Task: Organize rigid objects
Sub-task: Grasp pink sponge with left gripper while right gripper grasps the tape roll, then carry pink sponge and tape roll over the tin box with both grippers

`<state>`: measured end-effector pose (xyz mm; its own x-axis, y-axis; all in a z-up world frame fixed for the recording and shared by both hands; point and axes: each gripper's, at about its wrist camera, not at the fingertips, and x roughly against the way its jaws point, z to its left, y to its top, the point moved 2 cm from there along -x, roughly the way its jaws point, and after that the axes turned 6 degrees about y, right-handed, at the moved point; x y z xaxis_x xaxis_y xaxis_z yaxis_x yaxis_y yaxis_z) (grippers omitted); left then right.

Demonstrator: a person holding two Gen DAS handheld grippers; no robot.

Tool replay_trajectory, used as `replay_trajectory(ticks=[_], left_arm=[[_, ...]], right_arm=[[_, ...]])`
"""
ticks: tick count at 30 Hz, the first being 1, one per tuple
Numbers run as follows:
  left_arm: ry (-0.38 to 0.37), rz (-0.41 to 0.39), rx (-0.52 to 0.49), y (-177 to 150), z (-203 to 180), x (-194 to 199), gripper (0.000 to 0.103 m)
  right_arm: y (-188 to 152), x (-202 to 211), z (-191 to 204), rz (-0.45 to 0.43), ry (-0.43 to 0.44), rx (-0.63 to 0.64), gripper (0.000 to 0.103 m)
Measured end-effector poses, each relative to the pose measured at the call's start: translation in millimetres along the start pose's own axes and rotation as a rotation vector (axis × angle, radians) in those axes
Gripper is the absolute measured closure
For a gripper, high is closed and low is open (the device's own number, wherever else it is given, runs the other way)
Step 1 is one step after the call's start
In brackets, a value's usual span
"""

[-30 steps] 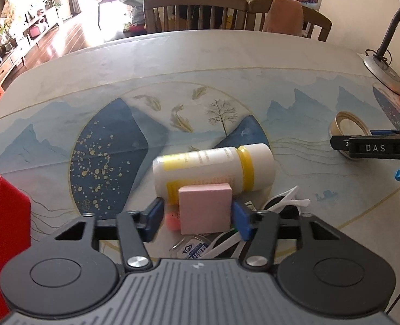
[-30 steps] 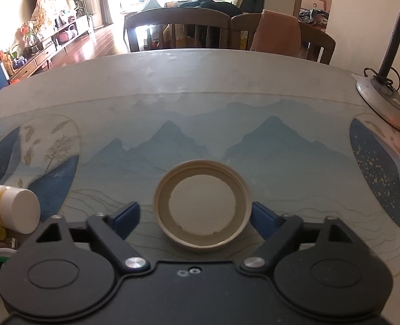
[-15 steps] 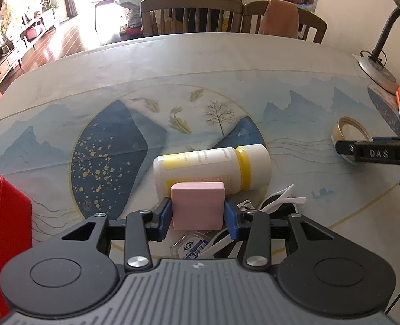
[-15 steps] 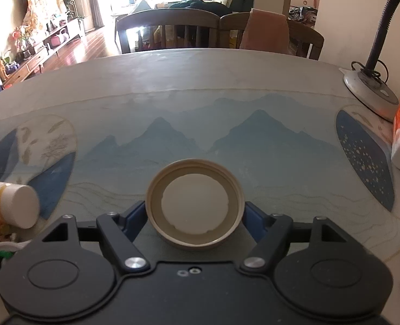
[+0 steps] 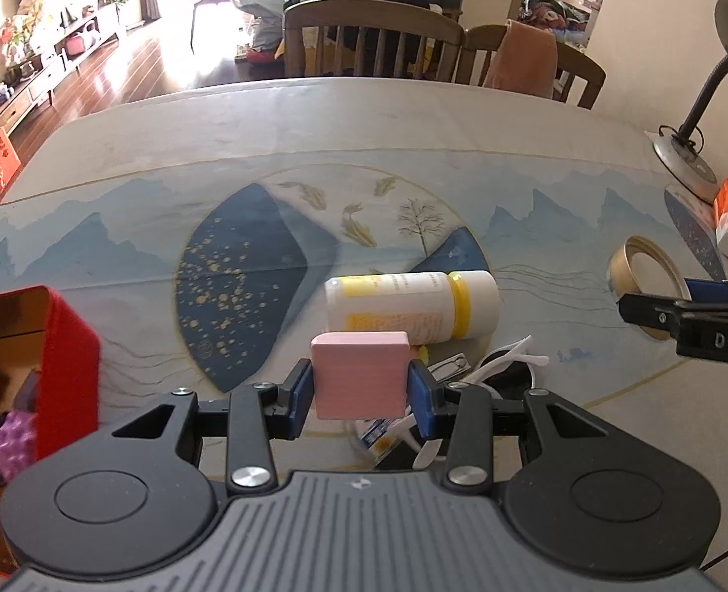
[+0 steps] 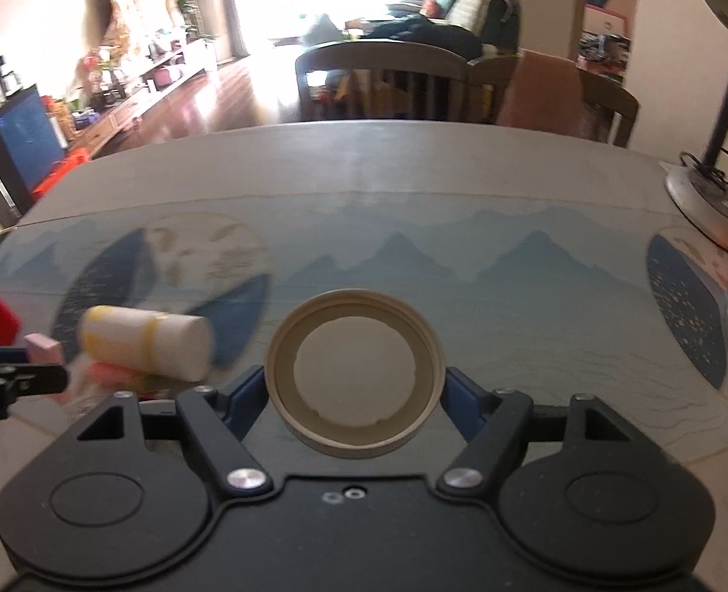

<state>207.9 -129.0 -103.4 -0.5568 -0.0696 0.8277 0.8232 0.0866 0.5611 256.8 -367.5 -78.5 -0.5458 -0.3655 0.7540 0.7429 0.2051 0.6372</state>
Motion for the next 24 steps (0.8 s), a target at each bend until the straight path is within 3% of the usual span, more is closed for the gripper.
replay_trajectory(ticks=[13,24], left_arm=[[0.039,-0.027,0.091,-9.1,55.8,46.1,0.063],[0.074,-0.061,0.171,-15.6,130.2,64.9,0.063]], right_arm=[[0.9,20.2,89.6,0.007,0.165,0.126,0.028],[-1.1,15.6,175.8,0.026,0.247,0.233,0.028]])
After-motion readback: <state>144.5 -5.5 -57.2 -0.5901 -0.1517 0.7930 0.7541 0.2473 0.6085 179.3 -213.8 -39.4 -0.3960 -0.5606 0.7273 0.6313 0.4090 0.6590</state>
